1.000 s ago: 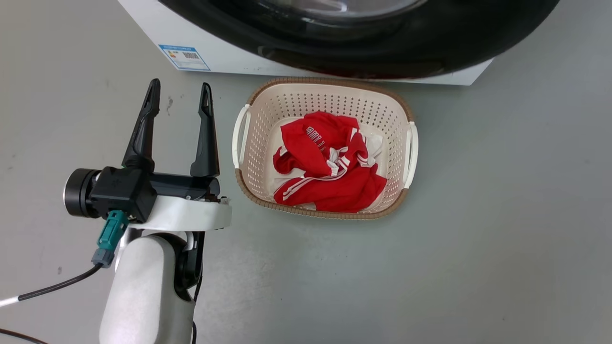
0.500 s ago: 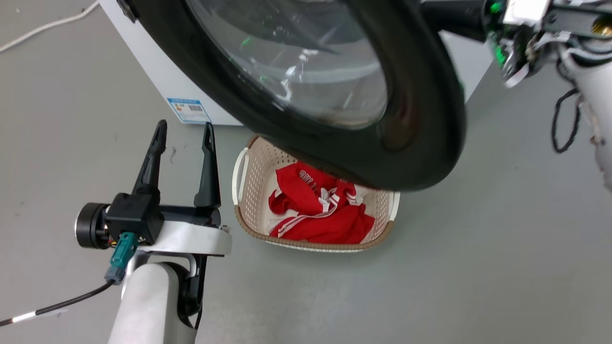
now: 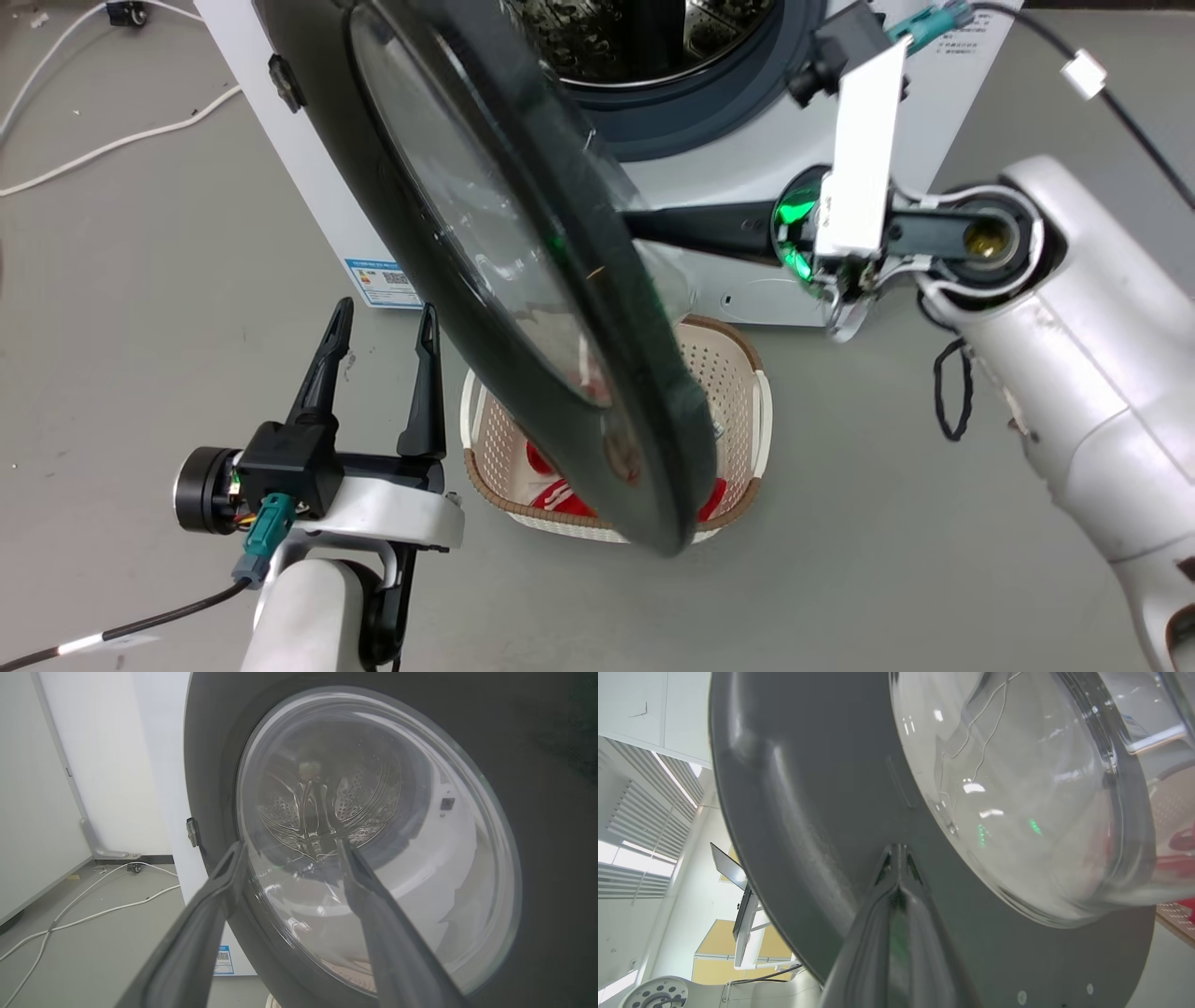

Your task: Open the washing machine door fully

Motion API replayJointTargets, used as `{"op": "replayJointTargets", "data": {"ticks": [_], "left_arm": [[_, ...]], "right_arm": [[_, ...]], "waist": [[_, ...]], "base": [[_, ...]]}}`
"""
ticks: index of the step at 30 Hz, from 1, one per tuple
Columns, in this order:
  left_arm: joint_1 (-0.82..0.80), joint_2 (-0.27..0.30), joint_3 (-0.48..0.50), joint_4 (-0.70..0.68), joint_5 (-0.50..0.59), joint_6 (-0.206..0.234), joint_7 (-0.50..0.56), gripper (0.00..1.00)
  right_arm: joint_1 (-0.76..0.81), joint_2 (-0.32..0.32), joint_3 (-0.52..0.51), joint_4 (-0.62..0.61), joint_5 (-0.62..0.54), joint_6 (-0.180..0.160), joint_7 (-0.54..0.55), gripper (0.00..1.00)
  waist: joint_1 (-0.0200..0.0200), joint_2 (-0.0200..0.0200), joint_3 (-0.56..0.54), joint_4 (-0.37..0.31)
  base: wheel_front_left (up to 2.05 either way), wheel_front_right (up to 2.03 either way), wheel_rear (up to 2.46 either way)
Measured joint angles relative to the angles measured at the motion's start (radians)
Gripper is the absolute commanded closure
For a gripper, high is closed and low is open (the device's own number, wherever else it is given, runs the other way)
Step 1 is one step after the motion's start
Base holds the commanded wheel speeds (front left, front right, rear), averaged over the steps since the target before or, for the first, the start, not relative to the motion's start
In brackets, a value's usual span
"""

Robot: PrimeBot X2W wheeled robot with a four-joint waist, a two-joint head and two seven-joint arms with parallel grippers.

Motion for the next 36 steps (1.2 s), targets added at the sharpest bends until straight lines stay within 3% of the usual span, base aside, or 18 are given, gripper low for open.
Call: {"op": "replayJointTargets", "data": {"ticks": [17,21,29,30,31,32,34,35,36], "left_arm": [[0.012,0.0,-0.006,0.018,-0.01,0.005,0.0,0.0],[0.023,0.0,-0.007,0.02,-0.013,0.008,0.0,0.0],[0.051,0.0,0.001,0.028,-0.017,0.009,0.0,0.0],[0.055,0.0,0.002,0.028,-0.017,0.009,0.0,0.0],[0.059,0.0,0.005,0.028,-0.017,0.01,0.0,0.0],[0.064,0.0,0.007,0.028,-0.016,0.01,0.0,0.0],[0.076,0.0,0.009,0.029,-0.012,0.009,0.0,0.0],[0.081,0.0,0.011,0.029,-0.01,0.009,0.0,0.0],[0.087,0.0,0.013,0.029,-0.01,0.008,0.0,0.0]], "right_arm": [[0.1,0.015,0.107,-0.167,0.1,0.0,-0.136,1.0],[0.127,-0.001,0.089,-0.198,0.09,0.0,-0.27,1.0],[0.263,-0.071,-0.021,-0.21,0.021,0.0,-0.651,1.0],[0.286,-0.086,-0.025,-0.207,-0.009,0.0,-0.704,0.96],[0.314,-0.094,-0.037,-0.203,-0.03,0.0,-0.761,0.65],[0.344,-0.098,-0.049,-0.2,-0.035,0.0,-0.808,0.53],[0.411,-0.102,-0.057,-0.197,-0.058,0.0,-0.896,0.11],[0.445,-0.102,-0.064,-0.192,-0.064,0.0,-0.937,0.0],[0.48,-0.103,-0.066,-0.191,-0.071,0.0,-0.972,0.0]], "waist": [[0.0,0.0,-0.035,-0.006],[0.0,0.0,-0.048,-0.008],[0.0,0.0,-0.074,-0.021],[0.0,0.0,-0.078,-0.023],[0.0,0.0,-0.082,-0.026],[0.0,0.0,-0.086,-0.029],[0.0,0.0,-0.095,-0.035],[0.0,0.0,-0.1,-0.037],[0.0,0.0,-0.104,-0.04]], "base": [[0.0,0.0,0.0],[0.0,0.0,0.0],[0.0,0.0,0.0],[0.0,0.0,0.0],[0.0,0.0,0.0],[0.0,0.0,0.0],[0.0,0.0,0.0],[0.0,0.0,0.0],[0.0,0.0,0.0]]}}
